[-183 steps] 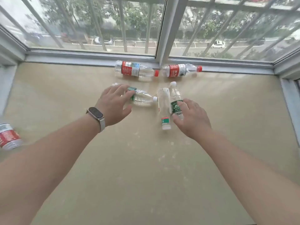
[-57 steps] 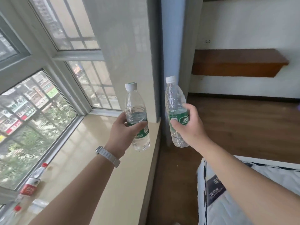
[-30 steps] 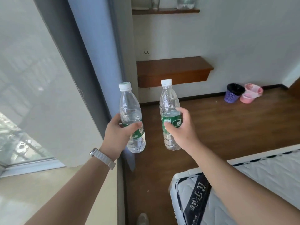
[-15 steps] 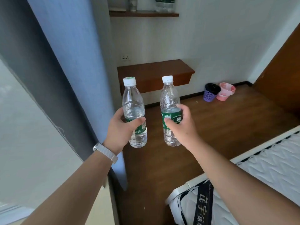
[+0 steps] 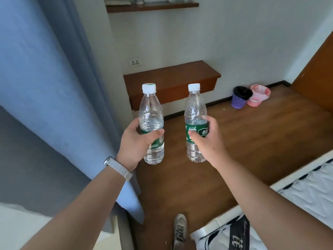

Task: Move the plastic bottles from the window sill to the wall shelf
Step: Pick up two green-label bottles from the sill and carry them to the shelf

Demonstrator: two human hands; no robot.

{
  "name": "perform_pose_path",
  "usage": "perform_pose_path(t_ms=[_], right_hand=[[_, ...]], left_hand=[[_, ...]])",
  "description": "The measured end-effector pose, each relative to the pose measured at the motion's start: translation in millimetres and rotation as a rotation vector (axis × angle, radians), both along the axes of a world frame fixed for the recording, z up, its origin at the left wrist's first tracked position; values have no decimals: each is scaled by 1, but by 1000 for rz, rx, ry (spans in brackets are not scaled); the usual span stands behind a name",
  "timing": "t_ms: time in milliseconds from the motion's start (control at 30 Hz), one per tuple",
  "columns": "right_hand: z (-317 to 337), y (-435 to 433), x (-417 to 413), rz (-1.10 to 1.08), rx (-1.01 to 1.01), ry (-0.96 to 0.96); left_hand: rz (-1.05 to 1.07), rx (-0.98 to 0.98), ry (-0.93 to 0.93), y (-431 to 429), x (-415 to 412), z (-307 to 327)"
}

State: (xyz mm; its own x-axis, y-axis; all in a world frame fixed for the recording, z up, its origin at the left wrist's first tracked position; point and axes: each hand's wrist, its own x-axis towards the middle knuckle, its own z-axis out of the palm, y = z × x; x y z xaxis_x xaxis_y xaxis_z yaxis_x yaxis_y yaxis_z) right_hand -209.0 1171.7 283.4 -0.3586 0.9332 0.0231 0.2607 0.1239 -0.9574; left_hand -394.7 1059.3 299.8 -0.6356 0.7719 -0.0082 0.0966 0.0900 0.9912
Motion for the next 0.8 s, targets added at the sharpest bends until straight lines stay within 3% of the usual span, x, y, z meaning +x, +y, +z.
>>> perform_pose_path(t_ms=[400, 800], right_hand=[[12, 149, -18, -2, -74, 107], [0, 231, -52, 4, -96, 86]], left_hand=[[-14, -97, 99, 150, -27, 22], [-49, -91, 57, 246, -77, 7]])
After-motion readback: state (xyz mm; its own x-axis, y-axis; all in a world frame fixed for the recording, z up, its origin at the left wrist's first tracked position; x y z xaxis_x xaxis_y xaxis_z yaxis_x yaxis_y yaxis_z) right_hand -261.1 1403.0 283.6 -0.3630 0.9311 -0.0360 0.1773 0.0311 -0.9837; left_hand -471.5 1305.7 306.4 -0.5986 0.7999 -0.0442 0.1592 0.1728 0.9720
